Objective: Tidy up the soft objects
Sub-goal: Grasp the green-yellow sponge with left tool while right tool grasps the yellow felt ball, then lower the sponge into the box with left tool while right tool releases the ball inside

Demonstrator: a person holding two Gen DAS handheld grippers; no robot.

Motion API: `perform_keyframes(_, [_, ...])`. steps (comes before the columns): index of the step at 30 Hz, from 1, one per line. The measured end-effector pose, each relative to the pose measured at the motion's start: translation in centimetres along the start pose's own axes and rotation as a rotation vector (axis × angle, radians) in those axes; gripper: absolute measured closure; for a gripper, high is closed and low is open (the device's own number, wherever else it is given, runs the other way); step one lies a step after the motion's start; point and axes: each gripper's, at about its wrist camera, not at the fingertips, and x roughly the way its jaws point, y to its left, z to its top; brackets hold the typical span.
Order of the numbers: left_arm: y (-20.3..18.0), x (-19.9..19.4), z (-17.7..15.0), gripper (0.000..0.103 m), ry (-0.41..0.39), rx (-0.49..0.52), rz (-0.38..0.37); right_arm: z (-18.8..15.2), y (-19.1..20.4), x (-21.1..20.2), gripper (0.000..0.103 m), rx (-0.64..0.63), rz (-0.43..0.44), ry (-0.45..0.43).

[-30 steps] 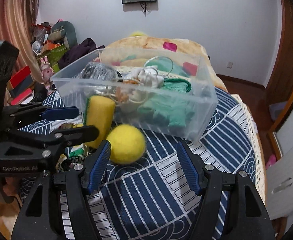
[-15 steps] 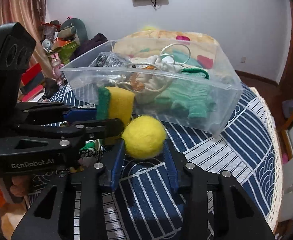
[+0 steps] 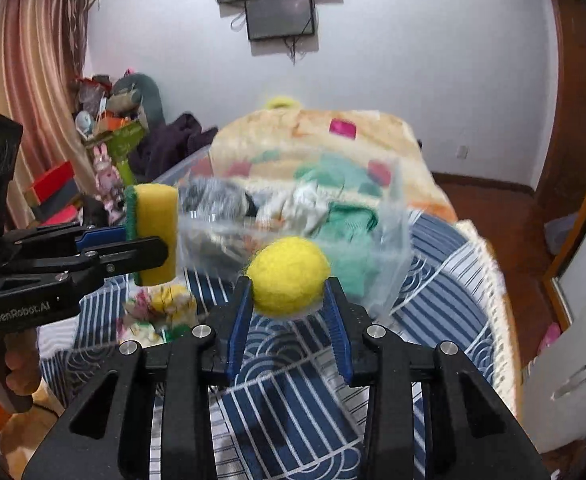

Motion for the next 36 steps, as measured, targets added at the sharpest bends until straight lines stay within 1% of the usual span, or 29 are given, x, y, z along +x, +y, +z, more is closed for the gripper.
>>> perform_keyframes(4, [0.4, -0.8, 1.7, 0.071, -0.043, 0.001, 0.025, 1.7, -0.4, -1.3, 0.070, 0.000, -0.031, -0.071])
perform_keyframes(8, [0.5, -0.7, 3.2, 0.070, -0.070, 0.006, 0.052, 3.2, -1.1, -1.6, 0.070, 0.009, -0.071, -0.118])
perform_keyframes(13, [0.9, 1.3, 4.2, 0.070, -0.051, 0.004, 0.082, 4.3, -1.6, -0.7, 0.070, 0.034, -0.115, -0.140])
perform_keyframes(16, [1.3, 2.9, 4.2, 0.070, -0.022, -0.002, 0.095, 4.4, -1.9, 0.2, 0.070, 0.049, -0.141, -0.126])
perform_keyframes(22, [2.0, 6.8, 3.8, 0.070, 0.065, -0.007, 0.118, 4.1, -1.8, 2.4, 0.070, 0.060, -0.144, -0.064])
perform_keyframes(27, [1.7, 8.4, 3.3, 0.070, 0.106, 0.016, 0.113, 3.6, -1.8, 4.2, 0.070, 0.046, -0.147, -0.003])
perform_keyframes(31, [1.6, 8.7, 3.0, 0.070, 0.117, 0.031, 0.122, 3.2, -1.6, 4.7, 0.070, 0.024, -0.149, 0.029])
perform_keyframes(33, [1.6, 8.7, 3.0, 0.067, 0.120, 0.030, 0.121, 3.2, -1.8, 4.7, 0.069, 0.022, -0.140, 0.039])
perform_keyframes(35, [1.6, 8.5, 3.0, 0.059, 0.124, 0.024, 0.122, 3.2, -1.7, 4.5, 0.069, 0.021, -0.141, 0.039])
perform_keyframes(36, [1.6, 8.4, 3.0, 0.057, 0.121, 0.020, 0.123, 3.2, -1.8, 4.5, 0.069, 0.021, -0.140, 0.039])
